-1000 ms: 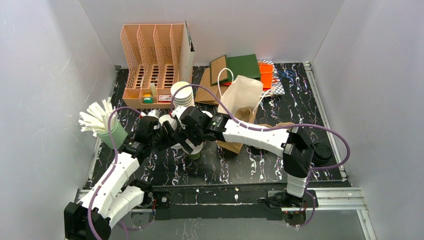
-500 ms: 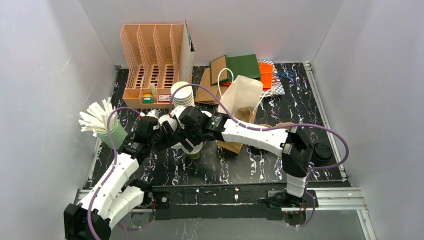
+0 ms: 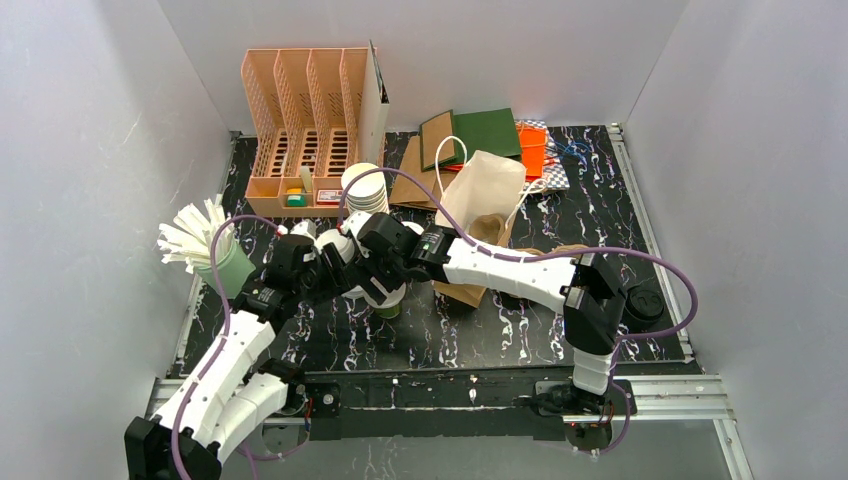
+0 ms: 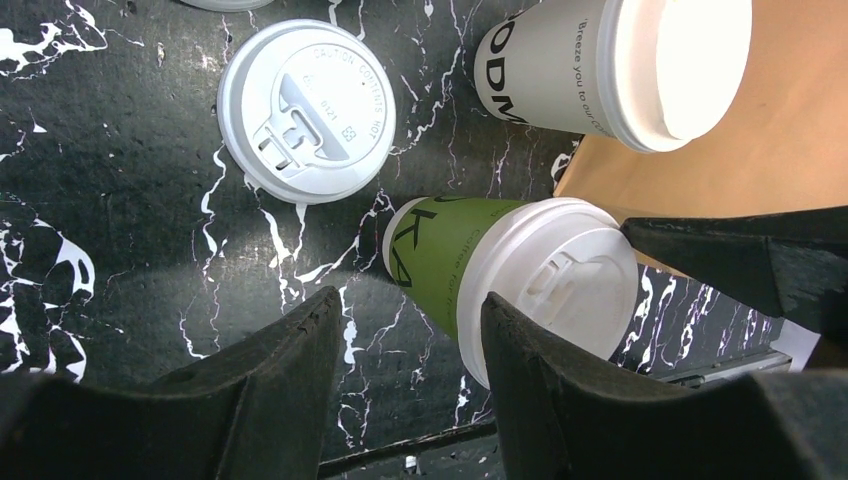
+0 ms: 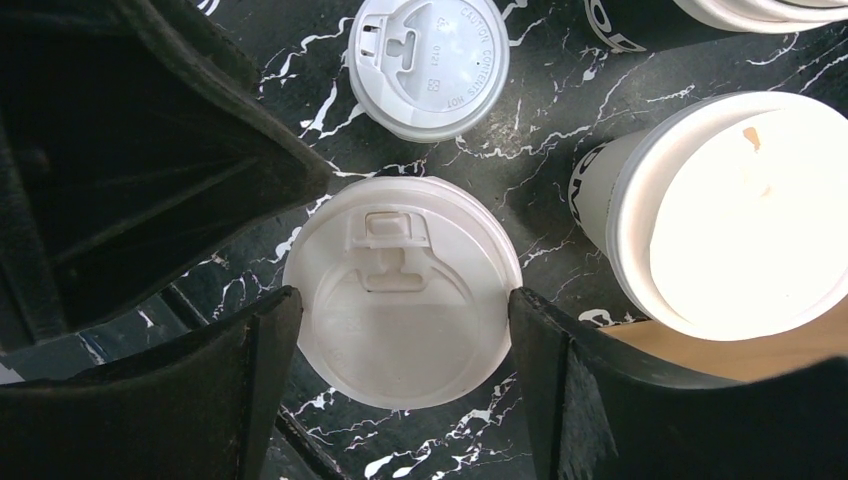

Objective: Pack the takeout coffee

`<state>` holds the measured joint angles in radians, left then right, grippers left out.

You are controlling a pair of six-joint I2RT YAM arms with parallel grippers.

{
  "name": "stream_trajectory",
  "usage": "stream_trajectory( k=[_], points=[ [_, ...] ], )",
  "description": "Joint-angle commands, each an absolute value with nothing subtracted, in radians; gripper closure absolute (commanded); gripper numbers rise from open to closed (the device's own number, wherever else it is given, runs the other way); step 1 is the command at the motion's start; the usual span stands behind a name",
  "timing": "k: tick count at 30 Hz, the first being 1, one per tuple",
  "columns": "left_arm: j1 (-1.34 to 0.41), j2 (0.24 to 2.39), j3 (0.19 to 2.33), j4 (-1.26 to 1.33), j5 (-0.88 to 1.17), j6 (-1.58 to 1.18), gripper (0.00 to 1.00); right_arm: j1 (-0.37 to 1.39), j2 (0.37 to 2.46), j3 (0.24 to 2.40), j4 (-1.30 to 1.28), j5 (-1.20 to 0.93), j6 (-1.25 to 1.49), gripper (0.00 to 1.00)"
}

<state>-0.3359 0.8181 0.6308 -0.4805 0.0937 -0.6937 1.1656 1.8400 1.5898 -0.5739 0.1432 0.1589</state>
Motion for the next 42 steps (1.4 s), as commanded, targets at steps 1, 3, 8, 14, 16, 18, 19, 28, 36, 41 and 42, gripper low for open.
stream_trajectory(
  k=[1, 3, 8, 14, 16, 18, 19, 28, 36, 41, 42],
  points=[
    [-0.331, 0.795, 0.689, -0.534, 0.074, -0.666, 0.49, 1.169, 1.839, 1.609, -0.585, 0.182, 0.162, 0.14],
    [-0.333, 0.792, 0.706, -0.556, 0.058, -0.659, 0.49, 1.170, 1.840, 1.633, -0.592, 0.191, 0.157, 0.08],
    [-0.332, 0.796, 0.737, -0.583, 0.039, -0.641, 0.49, 1.170, 1.841, 1.686, -0.615, 0.217, 0.143, 0.02],
    [-0.332, 0.801, 0.745, -0.589, 0.030, -0.637, 0.49, 1.175, 1.835, 1.683, -0.636, 0.216, 0.137, 0.02],
    [-0.331, 0.803, 0.747, -0.593, 0.018, -0.635, 0.49, 1.185, 1.835, 1.672, -0.639, 0.230, 0.135, 0.02],
    [-0.331, 0.808, 0.751, -0.604, -0.012, -0.635, 0.49, 1.197, 1.842, 1.666, -0.645, 0.252, 0.132, 0.02],
    [-0.331, 0.808, 0.753, -0.611, -0.036, -0.639, 0.49, 1.203, 1.846, 1.667, -0.647, 0.263, 0.132, 0.02],
    [-0.332, 0.798, 0.758, -0.649, -0.158, -0.654, 0.48, 1.225, 1.866, 1.672, -0.661, 0.294, 0.129, 0.02],
    [-0.331, 0.792, 0.757, -0.659, -0.164, -0.652, 0.47, 1.229, 1.886, 1.672, -0.660, 0.289, 0.126, 0.02],
    [-0.331, 0.796, 0.761, -0.659, -0.163, -0.647, 0.47, 1.229, 1.891, 1.672, -0.658, 0.281, 0.125, 0.02],
    [-0.331, 0.796, 0.761, -0.659, -0.162, -0.646, 0.47, 1.229, 1.892, 1.672, -0.658, 0.281, 0.125, 0.02]
  ],
)
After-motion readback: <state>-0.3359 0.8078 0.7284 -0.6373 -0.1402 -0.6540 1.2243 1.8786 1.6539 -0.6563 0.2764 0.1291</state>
